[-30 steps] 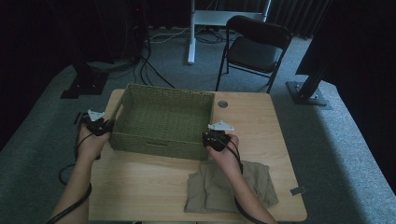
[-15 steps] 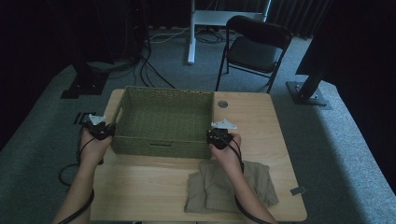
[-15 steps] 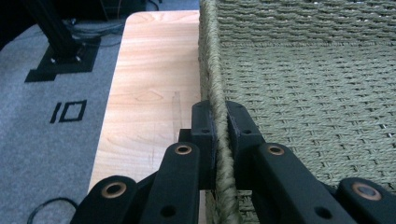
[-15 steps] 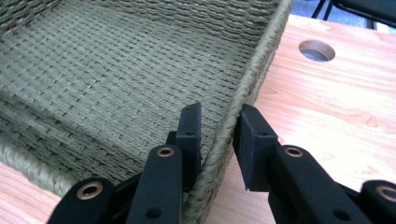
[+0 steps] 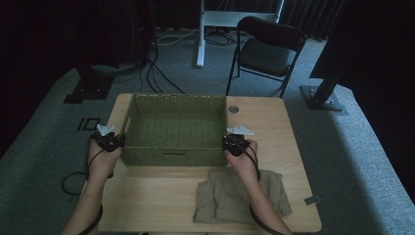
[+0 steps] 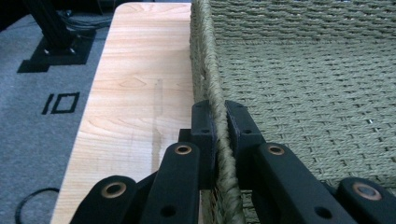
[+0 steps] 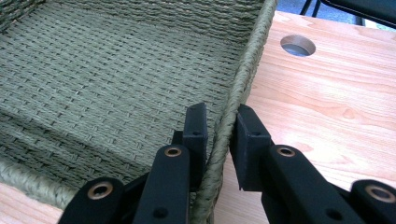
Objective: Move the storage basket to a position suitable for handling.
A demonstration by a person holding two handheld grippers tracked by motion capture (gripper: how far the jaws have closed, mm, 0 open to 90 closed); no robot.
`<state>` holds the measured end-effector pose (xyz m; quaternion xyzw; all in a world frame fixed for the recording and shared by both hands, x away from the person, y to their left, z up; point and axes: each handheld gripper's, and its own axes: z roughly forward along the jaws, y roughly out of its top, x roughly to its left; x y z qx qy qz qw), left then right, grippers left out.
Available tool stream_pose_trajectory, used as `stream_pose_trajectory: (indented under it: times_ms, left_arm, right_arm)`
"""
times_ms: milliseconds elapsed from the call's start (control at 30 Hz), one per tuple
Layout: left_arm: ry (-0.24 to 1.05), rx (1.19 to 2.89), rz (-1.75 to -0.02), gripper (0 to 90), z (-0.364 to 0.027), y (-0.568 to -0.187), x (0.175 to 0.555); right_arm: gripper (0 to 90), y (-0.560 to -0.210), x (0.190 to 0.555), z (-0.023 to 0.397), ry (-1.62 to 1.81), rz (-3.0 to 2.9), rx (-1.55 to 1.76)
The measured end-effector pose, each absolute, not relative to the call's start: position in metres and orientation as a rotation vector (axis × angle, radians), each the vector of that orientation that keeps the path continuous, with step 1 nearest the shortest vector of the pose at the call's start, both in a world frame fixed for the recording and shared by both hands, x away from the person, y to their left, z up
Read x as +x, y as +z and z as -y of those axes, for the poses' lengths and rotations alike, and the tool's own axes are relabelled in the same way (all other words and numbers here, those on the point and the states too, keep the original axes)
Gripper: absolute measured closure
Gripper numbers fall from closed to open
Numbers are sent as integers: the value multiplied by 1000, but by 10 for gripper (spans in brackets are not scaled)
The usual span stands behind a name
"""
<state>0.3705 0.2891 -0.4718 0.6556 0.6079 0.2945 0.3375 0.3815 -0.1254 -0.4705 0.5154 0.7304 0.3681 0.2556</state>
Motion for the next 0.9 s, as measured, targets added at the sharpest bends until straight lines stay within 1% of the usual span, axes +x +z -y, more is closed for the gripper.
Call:
stream_pose_trajectory:
  times_ms: [233,367,500,533,567,633,667,700,733,767,800,833,867,900]
  left_arm:
    - [733,1714,-1577,841,-283,-471,366]
    - [735,1718,-1573,839,-281,-471,366]
    - [711,1717,-1567,819,-284,-469,367]
    - [696,1689,-1560,800,-287,-466,368]
    - [709,1679,-1552,773,-288,-464,369]
    - [718,1659,-1547,693,-292,-458,372]
    - [730,1637,-1527,649,-293,-455,375]
    - [730,1637,-1527,576,-293,-455,375]
    - [737,1615,-1517,576,-294,-451,378]
    - [742,1608,-1489,537,-294,-447,383]
    - [742,1608,-1489,494,-294,-447,383]
    - [731,1595,-1472,494,-294,-446,387]
    - [725,1607,-1485,454,-295,-445,390]
    - [729,1621,-1482,454,-295,-445,393]
  right_arm:
    - [774,-470,378,135,1002,-1981,1412]
    - [770,-470,376,138,1012,-1978,1425]
    - [744,-469,378,140,1027,-1978,1447]
    - [729,-469,378,140,1035,-1977,1449]
    - [712,-468,379,141,1050,-1975,1455]
    - [673,-465,381,144,1076,-1965,1454]
    - [653,-462,383,145,1088,-1952,1452]
    - [653,-462,383,145,1088,-1952,1452]
    - [625,-459,385,146,1091,-1933,1440]
    - [546,-452,390,149,1132,-1887,1447]
    - [527,-449,393,150,1152,-1871,1464]
    - [527,-449,393,150,1152,-1871,1464]
    - [476,-443,399,150,1179,-1832,1465]
    - [476,-443,399,150,1179,-1832,1465]
